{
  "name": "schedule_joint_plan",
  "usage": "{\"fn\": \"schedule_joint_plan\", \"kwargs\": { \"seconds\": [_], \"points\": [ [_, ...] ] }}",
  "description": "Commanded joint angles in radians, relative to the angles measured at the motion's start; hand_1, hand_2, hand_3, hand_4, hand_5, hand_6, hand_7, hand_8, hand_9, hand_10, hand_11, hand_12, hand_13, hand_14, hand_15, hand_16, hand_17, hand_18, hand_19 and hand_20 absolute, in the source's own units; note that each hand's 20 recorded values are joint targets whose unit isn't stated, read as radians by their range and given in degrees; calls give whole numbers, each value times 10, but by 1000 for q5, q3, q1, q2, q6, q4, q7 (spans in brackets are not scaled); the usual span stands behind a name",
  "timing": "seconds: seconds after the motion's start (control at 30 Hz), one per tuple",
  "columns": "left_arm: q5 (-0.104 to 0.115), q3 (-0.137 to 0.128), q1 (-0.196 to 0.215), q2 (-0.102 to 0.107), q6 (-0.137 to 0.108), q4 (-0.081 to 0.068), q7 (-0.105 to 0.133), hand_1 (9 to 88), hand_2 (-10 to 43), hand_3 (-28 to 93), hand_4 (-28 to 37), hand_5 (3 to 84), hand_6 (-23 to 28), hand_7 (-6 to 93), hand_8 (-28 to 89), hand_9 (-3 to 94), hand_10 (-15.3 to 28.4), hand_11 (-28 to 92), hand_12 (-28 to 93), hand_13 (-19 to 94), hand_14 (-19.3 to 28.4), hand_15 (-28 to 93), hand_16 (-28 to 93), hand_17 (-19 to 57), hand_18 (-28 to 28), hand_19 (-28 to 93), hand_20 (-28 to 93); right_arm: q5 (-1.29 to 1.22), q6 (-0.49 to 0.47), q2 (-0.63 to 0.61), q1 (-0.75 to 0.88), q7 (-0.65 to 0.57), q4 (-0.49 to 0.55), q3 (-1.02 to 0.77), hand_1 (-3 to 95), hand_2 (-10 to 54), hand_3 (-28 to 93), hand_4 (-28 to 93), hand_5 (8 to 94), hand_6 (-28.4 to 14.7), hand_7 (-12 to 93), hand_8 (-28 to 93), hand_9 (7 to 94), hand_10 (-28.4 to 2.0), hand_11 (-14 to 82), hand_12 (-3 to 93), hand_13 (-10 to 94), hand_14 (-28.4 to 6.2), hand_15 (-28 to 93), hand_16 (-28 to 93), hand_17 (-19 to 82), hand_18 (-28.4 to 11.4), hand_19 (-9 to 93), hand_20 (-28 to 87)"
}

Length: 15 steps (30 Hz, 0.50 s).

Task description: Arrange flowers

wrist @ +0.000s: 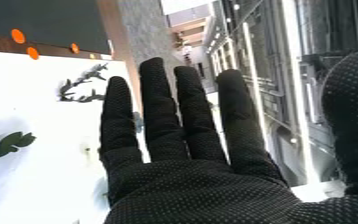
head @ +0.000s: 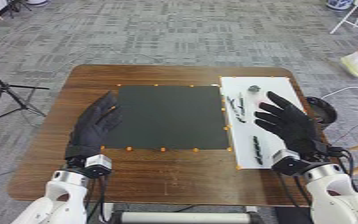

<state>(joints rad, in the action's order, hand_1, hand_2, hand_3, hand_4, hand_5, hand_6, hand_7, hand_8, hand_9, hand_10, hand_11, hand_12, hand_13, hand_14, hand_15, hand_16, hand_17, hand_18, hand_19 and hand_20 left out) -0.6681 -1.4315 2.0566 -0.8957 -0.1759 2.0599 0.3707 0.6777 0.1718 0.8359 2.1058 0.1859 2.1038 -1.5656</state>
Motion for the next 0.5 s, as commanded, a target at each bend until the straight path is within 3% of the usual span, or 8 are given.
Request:
{"fn": "schedule_joint_plan", "kwargs": {
  "seconds": [0.03, 0.1, 0.13, 0.17, 0.23, 0.27, 0.37, 0.5],
  "points": [
    [5, -6, -8, 2, 0, 4, 2, 291, -27, 641, -240, 284, 28, 165, -76, 208, 113, 194, 197, 169, 132, 228, 69, -99, 190, 377, 113, 182, 106, -56, -42, -88, 16, 15, 205, -71, 788, -279, 347, -45, 176, -103, 393, -145, 157, 214, 318, -121, 309, 233, 69, -213, 511, 265],
    [5, -6, -10, 2, 3, 4, 3, 291, -27, 640, -240, 284, 28, 165, -75, 208, 112, 195, 197, 169, 132, 227, 68, -99, 190, 377, 113, 409, 243, -103, -84, -223, 40, 49, 213, -88, 778, -282, 379, -50, 198, -113, 426, -150, 227, 226, 349, -127, 438, 198, 102, -215, 582, 304],
    [4, -7, -9, 3, 4, 5, 3, 291, -26, 640, -240, 283, 29, 165, -75, 207, 113, 195, 197, 168, 132, 228, 69, -100, 190, 377, 113, 532, 277, -129, -106, -274, 42, 68, 231, -93, 756, -282, 447, -51, 254, -128, 491, -147, 342, 251, 414, -135, 596, 193, 162, -207, 679, 352],
    [4, -10, -7, 4, 5, 6, 2, 291, -27, 640, -240, 283, 29, 165, -75, 207, 113, 195, 197, 169, 132, 229, 69, -99, 191, 377, 113, 633, 283, -155, -126, -336, 48, 77, 241, -94, 750, -282, 473, -48, 281, -131, 520, -144, 392, 264, 441, -136, 653, 199, 186, -205, 720, 370],
    [5, -16, 1, 5, 0, 10, 3, 291, -26, 640, -240, 282, 29, 165, -75, 207, 112, 195, 198, 168, 133, 229, 69, -100, 190, 378, 114, 814, 248, -204, -171, -472, 68, 95, 285, -95, 727, -282, 554, -30, 362, -149, 593, -134, 482, 287, 522, -134, 739, 232, 247, -193, 802, 407],
    [4, -18, 3, 7, -1, 11, 2, 292, -27, 640, -240, 283, 29, 165, -74, 208, 113, 195, 197, 168, 133, 229, 69, -99, 191, 378, 114, 925, 268, -231, -204, -540, 74, 133, 305, -95, 716, -282, 581, -21, 387, -150, 625, -130, 502, 294, 557, -130, 756, 243, 273, -194, 833, 420],
    [4, -26, 13, 10, -3, 15, 2, 291, -26, 640, -240, 284, 28, 165, -74, 208, 113, 194, 197, 170, 133, 232, 70, -99, 191, 378, 114, 1268, 177, -316, -261, -694, 91, 207, 377, -95, 660, -282, 690, 4, 463, -166, 731, -123, 546, 320, 662, -113, 785, 294, 360, -197, 919, 462],
    [5, -29, 13, 17, -4, 16, 2, 291, -27, 641, -239, 284, 28, 165, -75, 208, 112, 194, 197, 171, 134, 232, 68, -99, 191, 378, 114, 1336, 43, -390, -306, -754, 122, 260, 487, -95, 468, -283, 770, 13, 515, -165, 811, -110, 582, 350, 733, -105, 817, 334, 418, -204, 932, 570]
  ]
}}
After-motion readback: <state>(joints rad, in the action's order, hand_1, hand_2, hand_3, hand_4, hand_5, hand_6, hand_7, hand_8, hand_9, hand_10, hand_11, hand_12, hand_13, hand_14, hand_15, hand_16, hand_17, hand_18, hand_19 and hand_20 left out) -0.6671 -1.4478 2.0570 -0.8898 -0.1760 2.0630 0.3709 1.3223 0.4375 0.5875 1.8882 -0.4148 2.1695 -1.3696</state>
